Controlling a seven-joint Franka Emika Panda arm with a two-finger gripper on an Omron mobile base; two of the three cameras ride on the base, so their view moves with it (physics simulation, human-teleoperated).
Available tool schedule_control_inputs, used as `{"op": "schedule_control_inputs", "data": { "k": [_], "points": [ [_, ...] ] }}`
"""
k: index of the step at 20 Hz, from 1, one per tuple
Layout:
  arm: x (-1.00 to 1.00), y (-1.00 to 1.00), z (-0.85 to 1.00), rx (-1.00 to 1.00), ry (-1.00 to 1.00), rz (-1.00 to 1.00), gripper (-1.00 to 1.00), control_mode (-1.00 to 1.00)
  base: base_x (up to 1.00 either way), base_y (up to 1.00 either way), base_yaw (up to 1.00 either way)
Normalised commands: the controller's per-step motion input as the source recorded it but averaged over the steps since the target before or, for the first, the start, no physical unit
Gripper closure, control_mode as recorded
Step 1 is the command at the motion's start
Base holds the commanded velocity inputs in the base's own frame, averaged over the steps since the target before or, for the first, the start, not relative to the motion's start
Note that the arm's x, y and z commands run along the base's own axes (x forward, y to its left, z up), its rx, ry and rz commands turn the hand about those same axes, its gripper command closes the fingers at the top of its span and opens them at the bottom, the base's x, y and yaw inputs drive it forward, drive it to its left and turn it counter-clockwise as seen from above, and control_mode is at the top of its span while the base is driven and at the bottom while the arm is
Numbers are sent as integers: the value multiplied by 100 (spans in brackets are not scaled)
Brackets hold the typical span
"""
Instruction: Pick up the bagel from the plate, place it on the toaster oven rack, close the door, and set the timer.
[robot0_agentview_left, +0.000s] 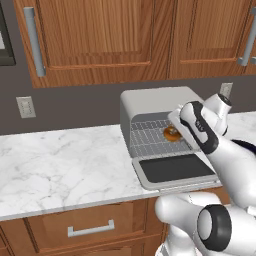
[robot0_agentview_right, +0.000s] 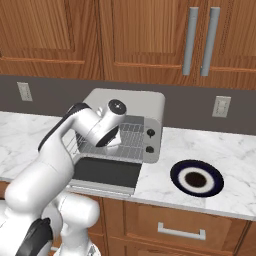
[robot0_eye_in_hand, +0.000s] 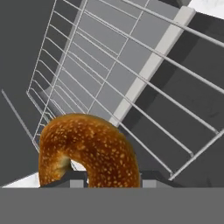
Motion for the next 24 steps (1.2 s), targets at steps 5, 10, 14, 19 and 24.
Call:
{"op": "schedule_control_inputs", "data": {
  "k": [5,10,14,19,24],
  "points": [
    [16,0,-17,0,0,0,100,-100,0,0,0],
    [15,3,-17,0,0,0,100,-100,0,0,0],
    [8,5,-11,-1,0,0,100,-100,0,0,0],
    [9,9,-13,-1,0,0,100,-100,0,0,0],
    [10,6,-14,-2,0,0,100,-100,0,0,0]
  ]
}}
